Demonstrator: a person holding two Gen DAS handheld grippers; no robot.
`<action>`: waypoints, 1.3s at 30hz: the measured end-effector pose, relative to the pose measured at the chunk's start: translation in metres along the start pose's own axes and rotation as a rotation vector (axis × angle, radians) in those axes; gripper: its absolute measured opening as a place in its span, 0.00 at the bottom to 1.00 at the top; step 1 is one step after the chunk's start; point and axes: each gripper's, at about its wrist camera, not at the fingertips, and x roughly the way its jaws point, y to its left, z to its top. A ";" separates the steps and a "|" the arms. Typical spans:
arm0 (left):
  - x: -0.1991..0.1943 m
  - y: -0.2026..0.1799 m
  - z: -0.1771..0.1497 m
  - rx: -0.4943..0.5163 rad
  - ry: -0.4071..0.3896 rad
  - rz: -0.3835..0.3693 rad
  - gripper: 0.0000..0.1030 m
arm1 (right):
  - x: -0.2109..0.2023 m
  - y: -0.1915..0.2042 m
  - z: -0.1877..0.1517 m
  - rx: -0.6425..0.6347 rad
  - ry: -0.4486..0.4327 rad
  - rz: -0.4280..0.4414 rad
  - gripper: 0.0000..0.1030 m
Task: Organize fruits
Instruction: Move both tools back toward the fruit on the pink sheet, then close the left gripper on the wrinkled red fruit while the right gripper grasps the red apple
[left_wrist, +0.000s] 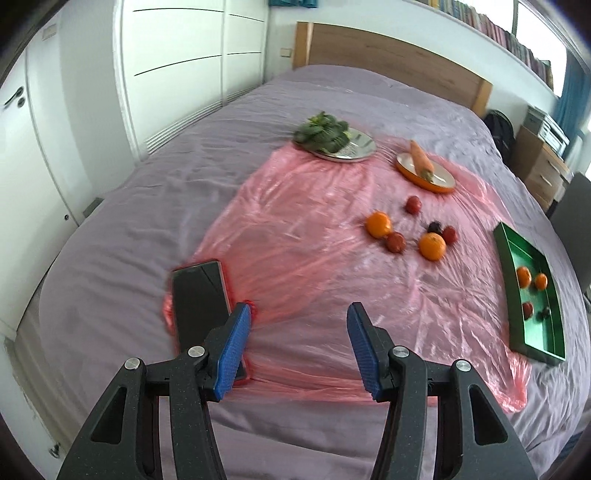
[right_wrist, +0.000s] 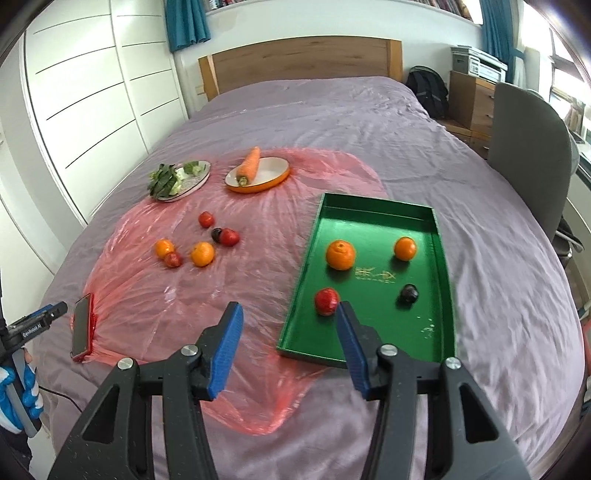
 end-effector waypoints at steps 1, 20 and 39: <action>0.000 0.002 0.000 -0.005 0.000 0.001 0.47 | 0.002 0.004 0.001 -0.004 0.001 0.005 0.79; 0.047 -0.057 0.026 0.051 0.050 -0.091 0.47 | 0.093 0.060 0.017 -0.162 0.079 0.082 0.80; 0.174 -0.129 0.061 -0.009 0.144 -0.094 0.47 | 0.226 0.071 0.062 -0.231 0.171 0.173 0.80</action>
